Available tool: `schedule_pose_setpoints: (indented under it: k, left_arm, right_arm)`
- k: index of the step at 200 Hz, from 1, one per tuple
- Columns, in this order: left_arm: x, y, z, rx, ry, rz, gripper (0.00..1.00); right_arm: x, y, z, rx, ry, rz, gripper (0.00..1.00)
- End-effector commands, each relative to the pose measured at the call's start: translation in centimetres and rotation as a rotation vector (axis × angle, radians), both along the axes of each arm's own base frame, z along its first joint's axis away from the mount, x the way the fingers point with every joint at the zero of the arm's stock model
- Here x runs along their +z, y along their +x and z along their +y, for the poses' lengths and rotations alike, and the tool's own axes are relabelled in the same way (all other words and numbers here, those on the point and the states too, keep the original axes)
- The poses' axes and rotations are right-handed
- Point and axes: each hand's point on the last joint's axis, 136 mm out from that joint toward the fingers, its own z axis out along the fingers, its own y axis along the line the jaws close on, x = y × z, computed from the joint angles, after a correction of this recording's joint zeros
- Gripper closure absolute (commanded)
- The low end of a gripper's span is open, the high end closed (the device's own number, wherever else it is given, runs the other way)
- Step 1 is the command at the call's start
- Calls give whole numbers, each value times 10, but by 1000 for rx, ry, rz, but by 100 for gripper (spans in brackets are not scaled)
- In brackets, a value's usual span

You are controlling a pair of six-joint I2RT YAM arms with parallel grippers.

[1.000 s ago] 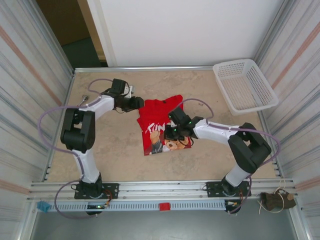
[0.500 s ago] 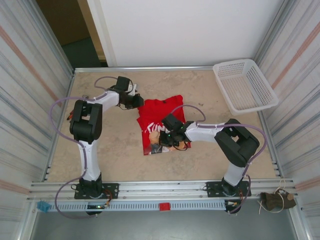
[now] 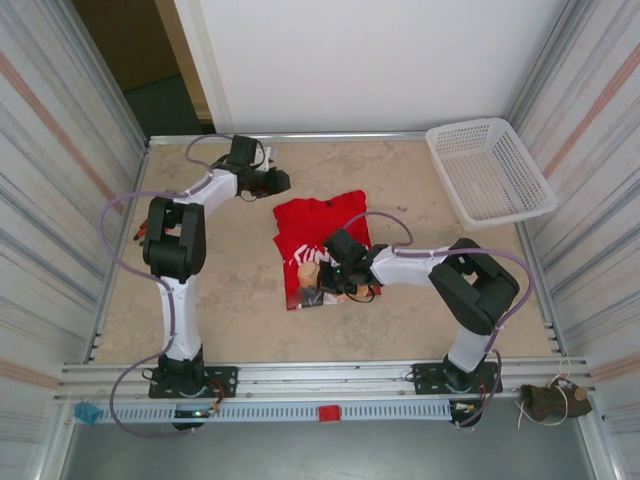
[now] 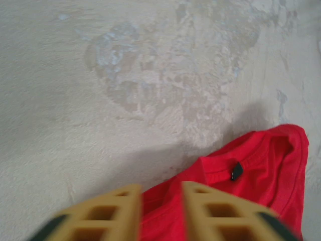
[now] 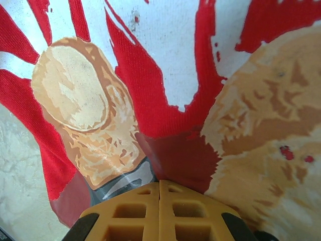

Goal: Fold the inside-out t-shirt

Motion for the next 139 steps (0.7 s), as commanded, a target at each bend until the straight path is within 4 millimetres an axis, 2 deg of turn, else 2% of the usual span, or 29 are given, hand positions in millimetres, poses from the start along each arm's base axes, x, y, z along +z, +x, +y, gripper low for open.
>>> schedule_pose_setpoints:
  k: [1,38,56,75,82,104,125,139]
  left_arm:
    - [-15,-11,13,4,56,31,47]
    - [-42,-26,17,-21,93,97,40]
    - [-52,-30,16,-22,83,118,40]
    - [-53,-32,10,-30,57,119,44]
    - [-53,-32,8,-36,52,117,48]
    - [-54,-31,3,-40,31,120,71]
    - [-54,-28,0,-39,13,116,100]
    - [-51,-24,-1,-35,6,105,100]
  right_arm:
    - [-38,-25,-28,-20,-144,90,100]
    - [-37,-26,-28,-17,-144,88,100]
    - [-37,-26,-29,-19,-147,86,100]
    - [-37,-26,-31,-21,-151,84,100]
    - [-37,-26,-31,-23,-153,85,100]
    - [-38,-27,-32,-23,-154,86,100]
    - [-39,-27,-33,-25,-157,88,100]
    - [-39,-29,-34,-26,-159,89,100]
